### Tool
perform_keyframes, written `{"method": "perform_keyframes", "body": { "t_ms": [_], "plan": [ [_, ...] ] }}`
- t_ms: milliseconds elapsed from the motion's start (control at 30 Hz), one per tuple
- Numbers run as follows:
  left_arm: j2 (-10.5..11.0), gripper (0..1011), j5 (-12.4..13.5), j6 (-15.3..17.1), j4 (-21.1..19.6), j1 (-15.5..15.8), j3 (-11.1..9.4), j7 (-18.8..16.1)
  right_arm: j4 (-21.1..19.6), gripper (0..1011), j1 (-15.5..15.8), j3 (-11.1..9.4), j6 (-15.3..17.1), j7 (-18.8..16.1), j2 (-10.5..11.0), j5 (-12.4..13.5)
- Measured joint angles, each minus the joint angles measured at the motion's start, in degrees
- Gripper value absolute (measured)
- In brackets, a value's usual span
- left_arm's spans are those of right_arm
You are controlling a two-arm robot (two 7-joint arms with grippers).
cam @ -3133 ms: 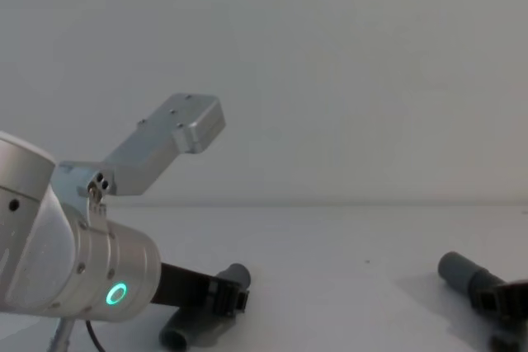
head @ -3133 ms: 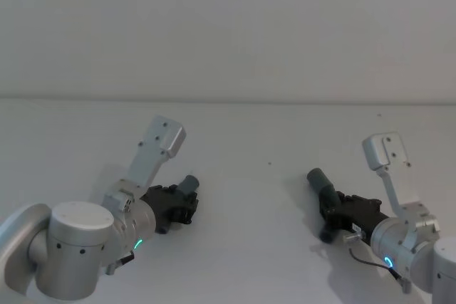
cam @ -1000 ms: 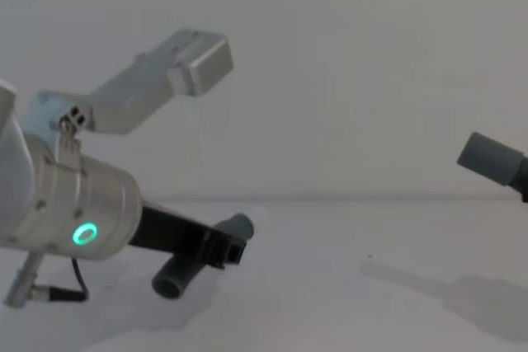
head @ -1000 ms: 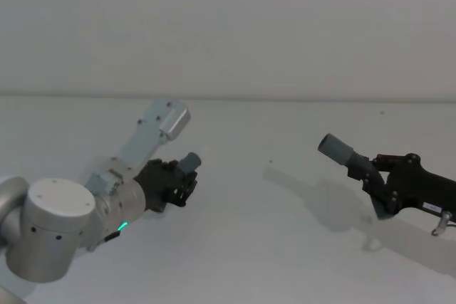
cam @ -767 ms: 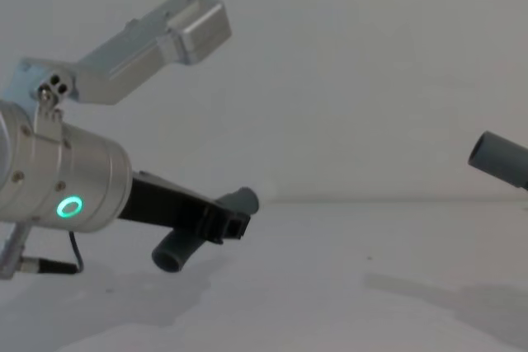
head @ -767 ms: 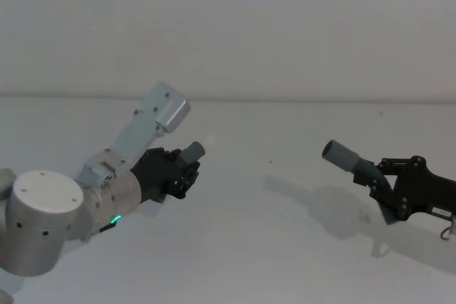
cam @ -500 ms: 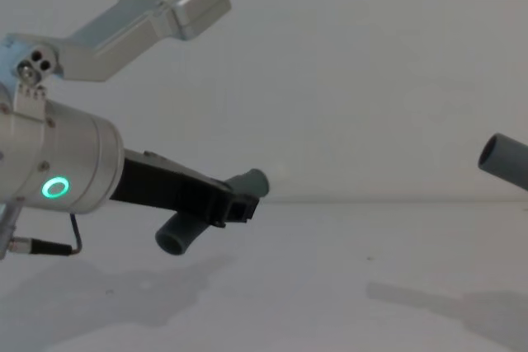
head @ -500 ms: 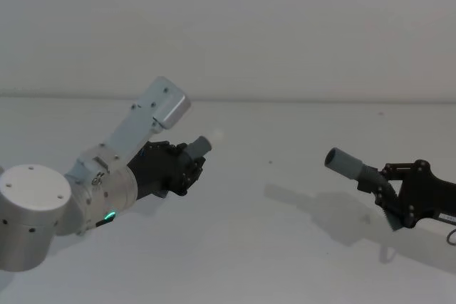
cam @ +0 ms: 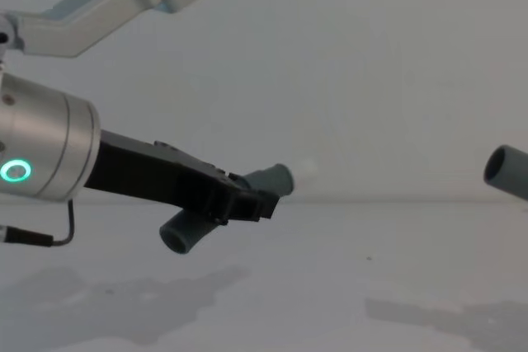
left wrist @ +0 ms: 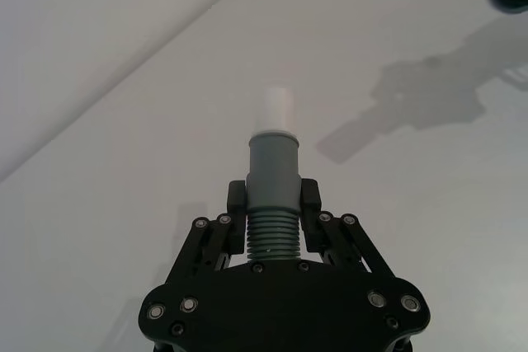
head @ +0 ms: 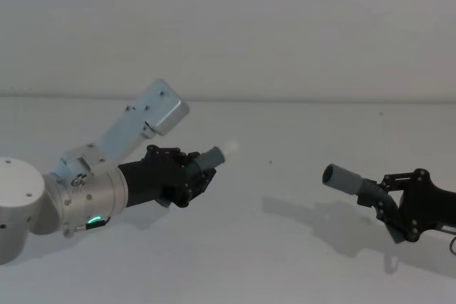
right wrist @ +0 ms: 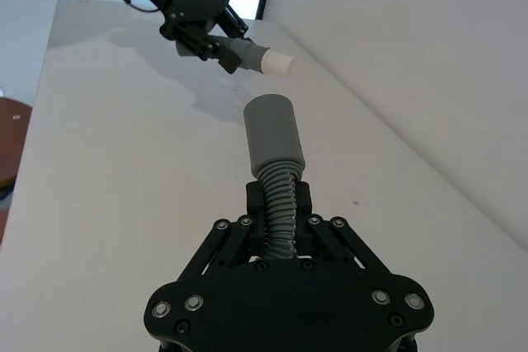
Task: Use both hands to pick up one end of the pipe from the table, align the ends, and insert them.
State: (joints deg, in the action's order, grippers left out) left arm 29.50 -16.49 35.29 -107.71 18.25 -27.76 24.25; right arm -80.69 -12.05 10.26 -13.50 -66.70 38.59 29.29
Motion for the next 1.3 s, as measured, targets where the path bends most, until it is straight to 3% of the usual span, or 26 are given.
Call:
{"method": "perform_keyframes", "body": {
  "t_ms": [600, 1300],
  "plan": [
    [4.2, 369, -3.2, -1.5, -1.3, 1.1, -1.0, 7.8, -0.8, 164, 0.1, 1.7, -3.9, -0.9, 1.4, -2.5],
    [5.8, 369, -5.0, -1.8, 0.5, 5.2, -4.6, 14.8, -0.3, 164, -1.2, 3.7, -4.9, -2.1, 2.5, -3.2]
  ]
}}
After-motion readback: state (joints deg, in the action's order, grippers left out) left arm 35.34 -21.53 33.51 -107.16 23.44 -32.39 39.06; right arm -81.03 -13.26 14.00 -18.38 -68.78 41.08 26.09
